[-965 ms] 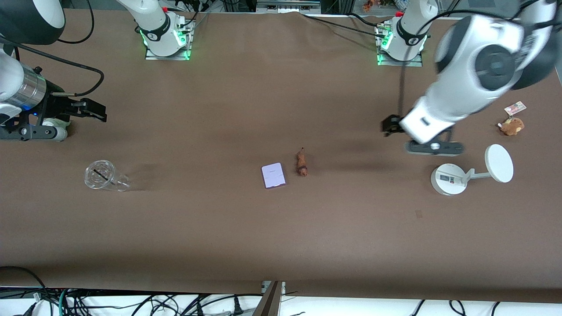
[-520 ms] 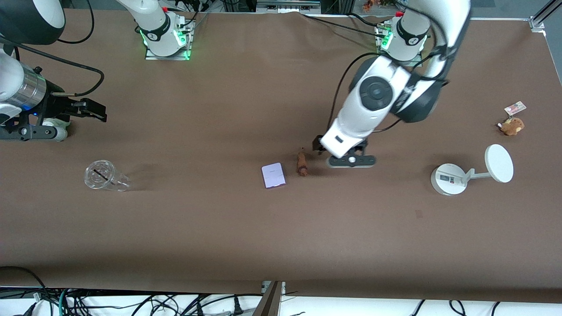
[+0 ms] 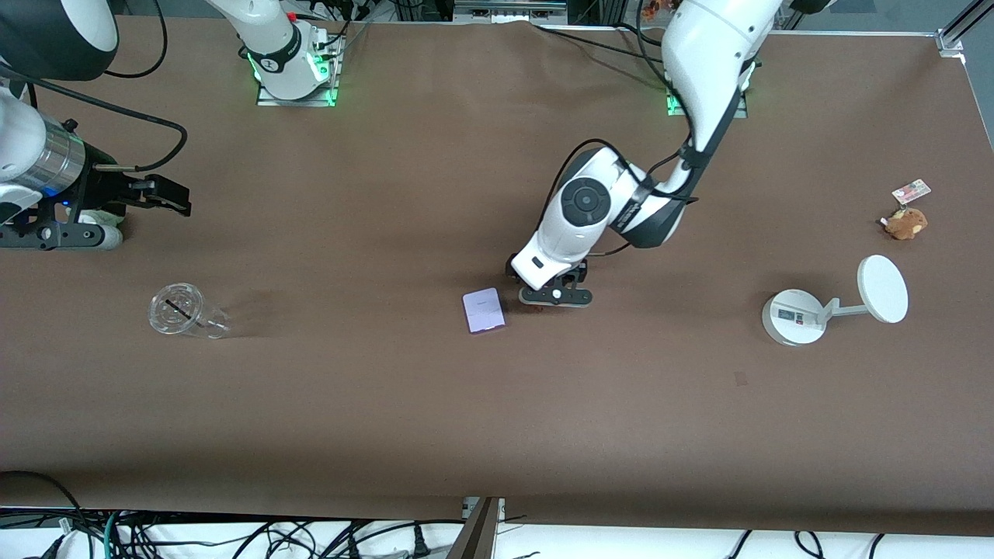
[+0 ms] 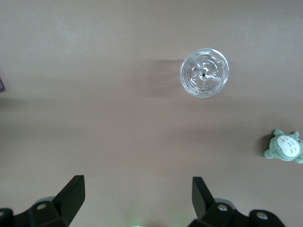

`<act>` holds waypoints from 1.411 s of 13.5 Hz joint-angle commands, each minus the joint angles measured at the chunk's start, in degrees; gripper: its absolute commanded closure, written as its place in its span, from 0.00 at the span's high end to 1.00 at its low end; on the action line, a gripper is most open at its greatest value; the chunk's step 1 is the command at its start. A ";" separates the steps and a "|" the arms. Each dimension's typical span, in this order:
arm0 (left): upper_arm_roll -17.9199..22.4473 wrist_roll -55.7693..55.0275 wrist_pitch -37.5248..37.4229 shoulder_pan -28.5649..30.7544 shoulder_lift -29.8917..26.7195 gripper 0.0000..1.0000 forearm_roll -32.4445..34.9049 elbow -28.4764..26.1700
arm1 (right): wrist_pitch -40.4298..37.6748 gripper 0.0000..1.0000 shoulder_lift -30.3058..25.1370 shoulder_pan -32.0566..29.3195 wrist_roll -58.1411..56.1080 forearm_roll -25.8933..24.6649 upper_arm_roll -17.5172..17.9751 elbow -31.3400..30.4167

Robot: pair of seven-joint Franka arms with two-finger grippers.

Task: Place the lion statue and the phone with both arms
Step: 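Close the left gripper on the lion statue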

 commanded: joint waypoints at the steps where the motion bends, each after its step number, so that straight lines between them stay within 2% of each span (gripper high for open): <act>1: 1.04 -1.12 4.29 -1.42 1.96 1.00 1.15 1.17 | 0.23 1.00 -0.14 0.14 0.32 -0.22 0.17 -0.10; 4: 1.39 -0.24 6.34 -1.07 2.85 1.00 1.68 0.91 | 0.23 1.00 -0.14 0.14 0.59 -0.31 0.17 -0.01; 5: 1.56 -0.24 6.34 -0.89 2.85 0.94 3.86 0.47 | 0.41 1.00 -0.14 0.14 0.50 -0.31 0.17 -0.01; 6: 1.56 -0.24 6.34 -0.89 2.94 0.80 6.23 0.47 | 0.32 1.00 -0.14 0.14 0.67 -0.22 0.17 -0.01; 9: 1.56 -0.42 6.25 -0.89 2.94 0.29 6.87 0.55 | 0.32 1.00 -0.14 0.75 1.11 -0.22 0.17 0.07; 11: 1.56 -0.24 6.17 -0.80 2.68 0.05 6.87 0.73 | 0.23 1.00 -0.14 0.93 1.12 -0.22 0.17 -0.01; 12: 1.48 -0.41 5.64 -0.63 2.24 0.00 6.87 0.99 | 0.23 1.00 -0.14 1.01 1.12 -0.22 0.17 -0.01; 13: 1.56 -0.50 4.16 -0.45 0.76 0.00 6.87 0.91 | 0.23 1.00 -0.14 1.01 1.20 -0.22 0.17 0.07; 17: 1.04 -0.42 -11.90 5.33 -10.13 0.00 6.08 1.17 | 0.40 1.00 -0.05 1.54 1.03 -0.13 0.17 -0.01; 19: 1.04 -0.24 -19.20 8.76 -14.79 0.01 5.99 1.17 | 1.89 1.00 2.05 4.86 1.20 -0.31 0.17 0.16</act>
